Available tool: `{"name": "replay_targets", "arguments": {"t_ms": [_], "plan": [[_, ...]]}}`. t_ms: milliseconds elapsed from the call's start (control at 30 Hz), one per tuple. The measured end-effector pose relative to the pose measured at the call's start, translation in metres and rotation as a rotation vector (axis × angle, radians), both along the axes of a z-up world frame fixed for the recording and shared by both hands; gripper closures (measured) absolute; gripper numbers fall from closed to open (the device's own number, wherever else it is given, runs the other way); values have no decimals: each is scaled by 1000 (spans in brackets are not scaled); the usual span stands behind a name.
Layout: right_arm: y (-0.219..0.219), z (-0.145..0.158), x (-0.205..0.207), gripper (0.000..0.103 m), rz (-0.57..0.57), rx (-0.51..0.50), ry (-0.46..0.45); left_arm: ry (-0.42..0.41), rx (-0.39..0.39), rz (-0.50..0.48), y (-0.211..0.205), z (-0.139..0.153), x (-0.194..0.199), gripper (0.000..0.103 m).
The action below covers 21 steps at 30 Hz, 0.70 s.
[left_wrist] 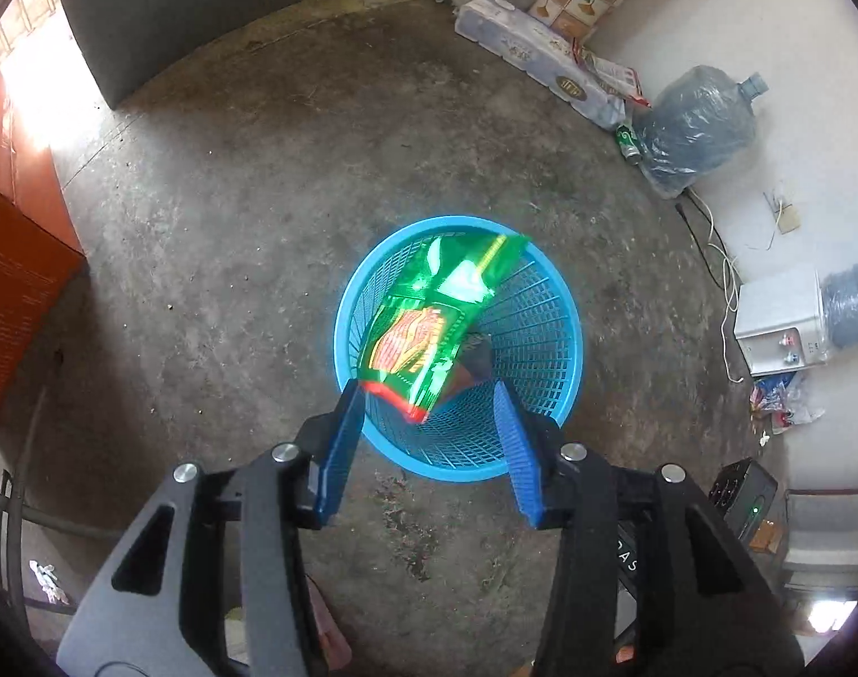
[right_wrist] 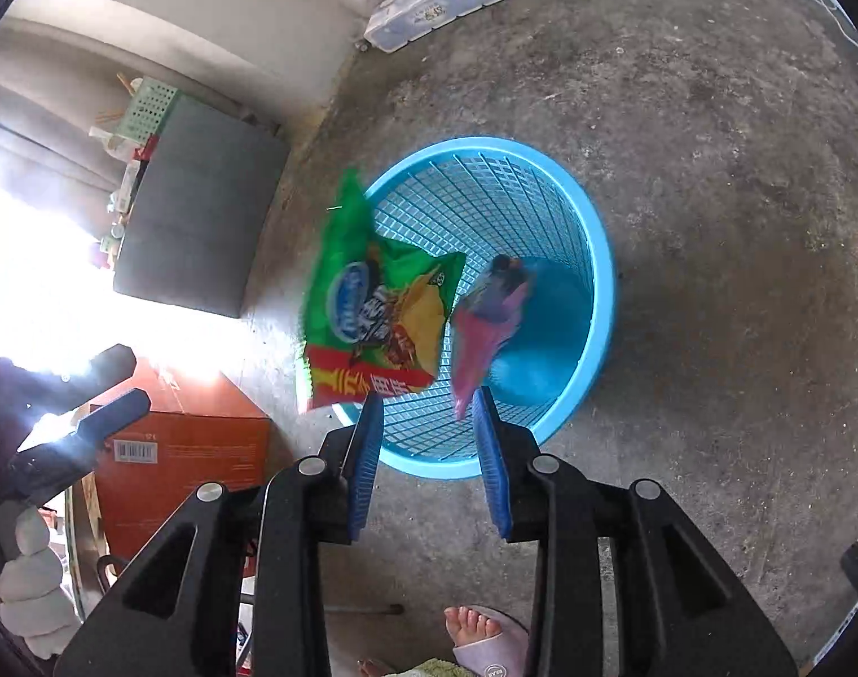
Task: Collect trash
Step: 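Carry both bags over the blue wastebasket and open both grippers, then move both open grippers back to the table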
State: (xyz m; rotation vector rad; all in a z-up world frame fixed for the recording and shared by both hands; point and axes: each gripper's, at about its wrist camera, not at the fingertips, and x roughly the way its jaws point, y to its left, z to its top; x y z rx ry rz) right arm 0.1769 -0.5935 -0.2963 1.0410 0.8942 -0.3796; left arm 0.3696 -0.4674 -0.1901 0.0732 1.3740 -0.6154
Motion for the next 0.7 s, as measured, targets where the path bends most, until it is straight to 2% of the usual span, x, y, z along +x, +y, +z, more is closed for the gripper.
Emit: {"name": "replay_targets", "arguments": {"t_ms": [100, 233, 367, 467, 600, 700], "plan": [[2, -1, -7, 69, 4, -8, -4, -40, -16, -2, 17, 20, -1, 58], [8, 20, -25, 69, -5, -24, -33, -86, -72, -2, 41, 56, -10, 58], [18, 54, -46, 69, -11, -55, -89, -145, -139, -20, 70, 106, -33, 58], [33, 86, -61, 69, 9, -100, -141, -209, -181, -42, 98, 148, -65, 58], [68, 138, -82, 53, 70, -204, -211, -299, -253, -67, 145, 196, -125, 58], [99, 169, -97, 46, 138, -266, -259, -357, -279, -63, 190, 214, -169, 54]]}}
